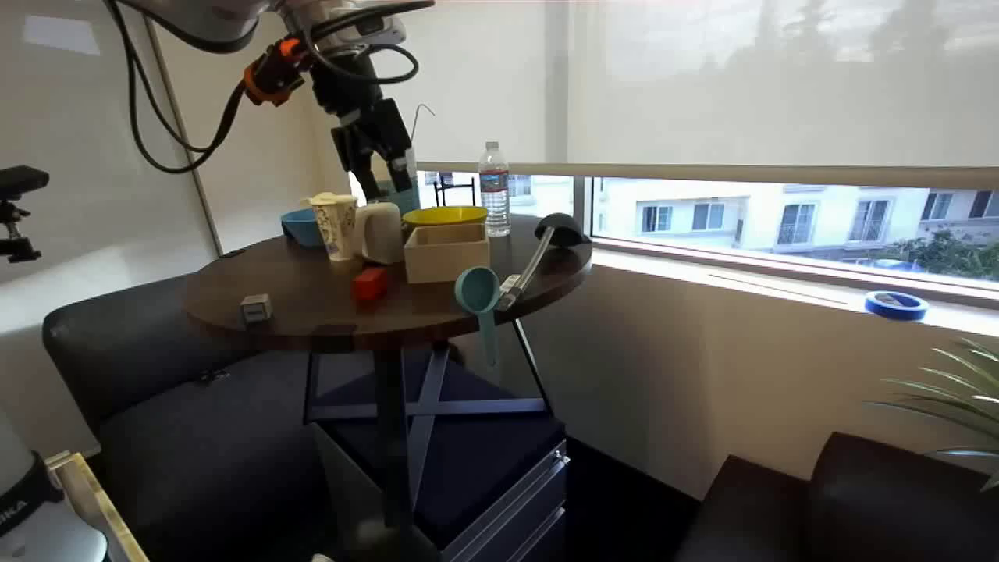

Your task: Put the spoon on top of the fork

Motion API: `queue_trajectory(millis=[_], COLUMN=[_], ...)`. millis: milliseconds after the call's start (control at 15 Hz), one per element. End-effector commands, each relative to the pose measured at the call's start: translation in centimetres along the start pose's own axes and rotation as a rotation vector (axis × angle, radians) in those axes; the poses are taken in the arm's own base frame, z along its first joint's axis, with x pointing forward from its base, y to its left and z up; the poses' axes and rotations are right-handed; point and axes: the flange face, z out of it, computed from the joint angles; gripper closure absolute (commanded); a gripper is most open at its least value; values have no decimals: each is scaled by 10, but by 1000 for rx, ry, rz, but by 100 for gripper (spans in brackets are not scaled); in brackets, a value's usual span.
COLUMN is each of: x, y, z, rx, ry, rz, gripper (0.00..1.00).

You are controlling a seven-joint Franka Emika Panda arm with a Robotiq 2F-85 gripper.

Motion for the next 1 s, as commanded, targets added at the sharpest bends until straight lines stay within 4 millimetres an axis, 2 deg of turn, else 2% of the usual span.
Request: queue_trajectory(millis=[0, 200, 267, 733, 933], x=[0, 0, 2, 3, 3], y=[0, 0, -5, -68, -97], z=[-1, -1, -4, -78, -92], rx=[0, 0, -2, 40, 72], ry=[-1, -1, 15, 154, 206], rz=[0, 0, -38, -425, -588], gripper=[0, 0, 0, 0, 0])
